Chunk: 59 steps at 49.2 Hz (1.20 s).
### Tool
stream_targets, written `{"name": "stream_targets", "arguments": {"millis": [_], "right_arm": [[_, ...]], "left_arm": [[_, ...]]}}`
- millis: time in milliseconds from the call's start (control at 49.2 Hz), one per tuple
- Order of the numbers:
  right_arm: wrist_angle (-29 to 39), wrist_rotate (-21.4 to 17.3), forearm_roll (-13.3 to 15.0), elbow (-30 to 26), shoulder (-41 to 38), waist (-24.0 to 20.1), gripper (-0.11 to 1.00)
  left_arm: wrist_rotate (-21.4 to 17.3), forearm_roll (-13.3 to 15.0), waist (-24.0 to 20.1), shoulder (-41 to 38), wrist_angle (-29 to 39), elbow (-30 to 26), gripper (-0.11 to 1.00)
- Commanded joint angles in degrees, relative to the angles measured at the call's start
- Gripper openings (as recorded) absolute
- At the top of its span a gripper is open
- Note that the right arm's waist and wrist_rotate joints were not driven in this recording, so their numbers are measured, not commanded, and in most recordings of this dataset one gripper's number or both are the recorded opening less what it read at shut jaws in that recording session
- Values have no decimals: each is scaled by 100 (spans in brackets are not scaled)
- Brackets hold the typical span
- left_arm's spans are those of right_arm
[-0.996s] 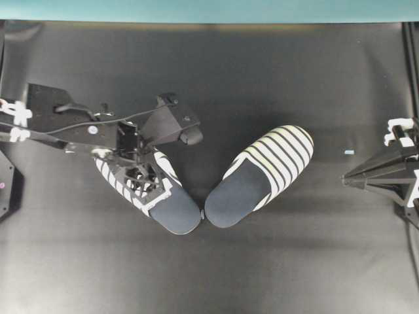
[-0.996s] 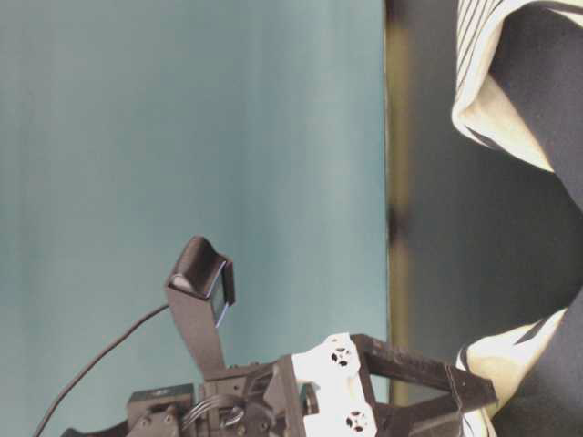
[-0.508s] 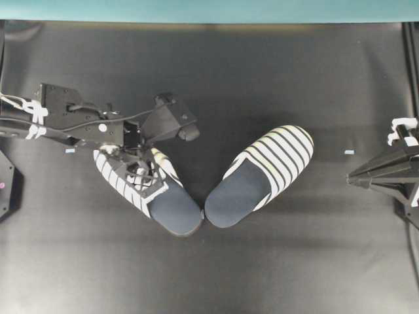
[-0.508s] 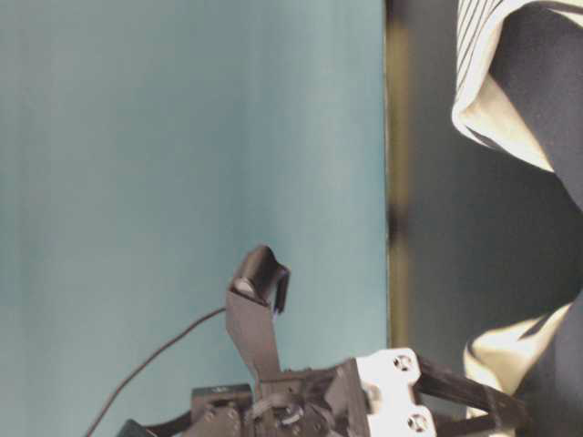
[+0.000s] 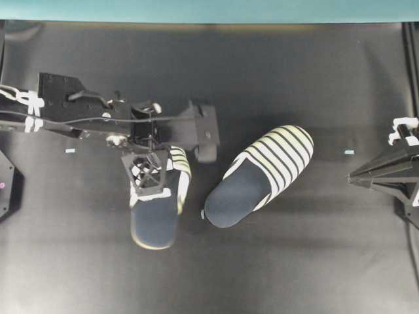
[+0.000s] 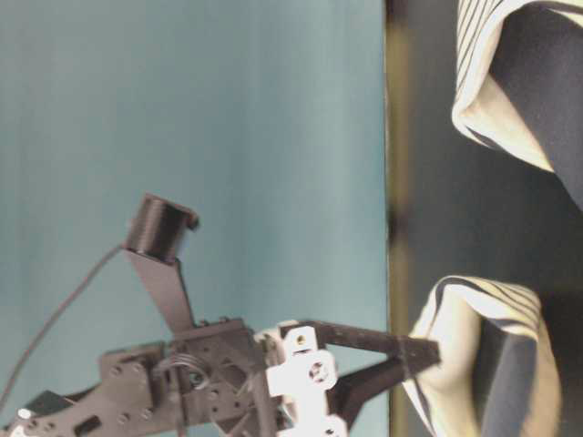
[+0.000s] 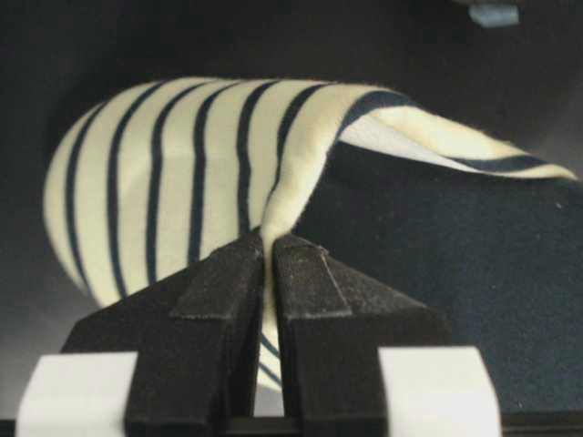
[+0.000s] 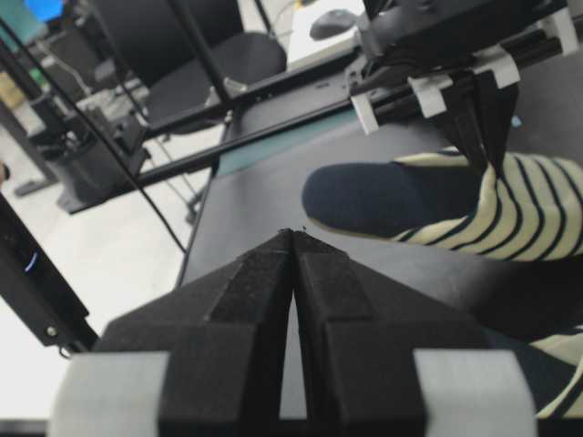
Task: Arrange the slippers with the left arm.
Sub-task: 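Rotate the left slipper to point straight forward, then release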
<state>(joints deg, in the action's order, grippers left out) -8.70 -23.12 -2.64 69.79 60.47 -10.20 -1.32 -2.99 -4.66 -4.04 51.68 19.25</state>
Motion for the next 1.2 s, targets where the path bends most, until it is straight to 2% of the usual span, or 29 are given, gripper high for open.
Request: {"name": "stream_targets", "arguments": {"millis": [0, 183, 427, 691, 894, 1057, 1118, 1179], "right_arm": [[-35, 0, -9, -35, -18, 0, 0], [-26, 0, -9, -35, -18, 0, 0], [-35, 0, -18, -9, -18, 0, 0], [-26, 0, -9, -9, -9, 0, 0], [-35, 0, -9, -9, -9, 0, 0], [-35, 0, -9, 9, -18, 0, 0], [-35, 0, -9, 9, -9, 0, 0], [-26, -9, -9, 9, -18, 0, 0]], "left_arm": [[-123, -44, -88, 26, 9, -193, 1], [-141, -79, -281, -26, -308, -193, 1], [299, -70, -501, -237, -712, -26, 1], [510, -62, -413, -316, -1362, 246, 1], [1037, -62, -413, -334, -1468, 422, 1], [967, -53, -404, -308, -1459, 519, 2], [967, -62, -404, -299, -1459, 545, 8], [1055, -53, -404, -308, -1468, 554, 23]]}}
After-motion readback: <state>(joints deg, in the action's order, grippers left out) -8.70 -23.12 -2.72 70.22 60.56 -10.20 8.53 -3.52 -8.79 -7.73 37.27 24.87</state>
